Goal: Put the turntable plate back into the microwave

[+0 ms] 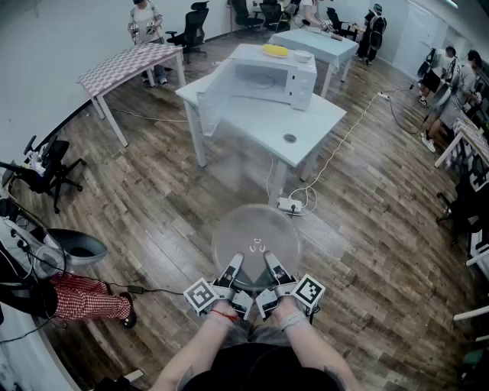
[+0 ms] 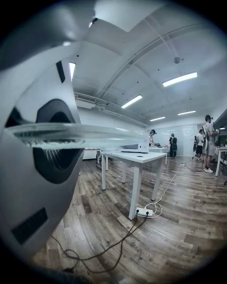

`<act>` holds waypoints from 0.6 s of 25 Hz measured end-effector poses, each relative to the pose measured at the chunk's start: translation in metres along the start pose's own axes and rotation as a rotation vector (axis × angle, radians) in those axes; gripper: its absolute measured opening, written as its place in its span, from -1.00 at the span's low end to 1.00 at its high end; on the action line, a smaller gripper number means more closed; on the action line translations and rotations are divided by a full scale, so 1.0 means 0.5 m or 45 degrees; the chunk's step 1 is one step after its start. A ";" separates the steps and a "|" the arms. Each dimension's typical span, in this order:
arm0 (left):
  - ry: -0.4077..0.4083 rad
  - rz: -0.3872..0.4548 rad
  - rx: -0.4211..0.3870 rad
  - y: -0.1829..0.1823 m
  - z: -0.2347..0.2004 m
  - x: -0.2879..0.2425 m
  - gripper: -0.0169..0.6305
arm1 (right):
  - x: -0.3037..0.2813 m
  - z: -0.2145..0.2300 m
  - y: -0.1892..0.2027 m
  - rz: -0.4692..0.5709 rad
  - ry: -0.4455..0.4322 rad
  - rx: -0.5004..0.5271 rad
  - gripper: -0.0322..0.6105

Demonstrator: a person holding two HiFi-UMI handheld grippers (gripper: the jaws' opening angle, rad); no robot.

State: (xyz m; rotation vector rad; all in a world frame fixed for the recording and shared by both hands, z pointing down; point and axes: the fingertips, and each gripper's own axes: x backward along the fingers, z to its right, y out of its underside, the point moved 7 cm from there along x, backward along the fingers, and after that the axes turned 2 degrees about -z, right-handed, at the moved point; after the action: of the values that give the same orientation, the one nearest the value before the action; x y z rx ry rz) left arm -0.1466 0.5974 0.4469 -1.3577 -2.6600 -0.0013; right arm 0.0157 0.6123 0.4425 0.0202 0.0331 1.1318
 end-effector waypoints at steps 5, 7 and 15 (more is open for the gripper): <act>0.011 -0.005 0.010 -0.009 0.006 0.010 -0.85 | -0.001 0.000 0.016 0.011 0.000 0.006 -0.78; 0.004 -0.008 0.021 -0.009 0.000 0.014 -0.85 | 0.000 0.004 0.020 0.016 0.005 0.002 -0.78; -0.006 -0.002 0.022 -0.032 -0.019 -0.004 -0.85 | -0.029 0.025 0.013 0.011 0.015 -0.010 -0.78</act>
State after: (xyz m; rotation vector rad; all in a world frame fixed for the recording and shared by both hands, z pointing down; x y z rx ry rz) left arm -0.1571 0.5858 0.4569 -1.3518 -2.6590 0.0242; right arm 0.0039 0.6020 0.4556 0.0067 0.0387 1.1406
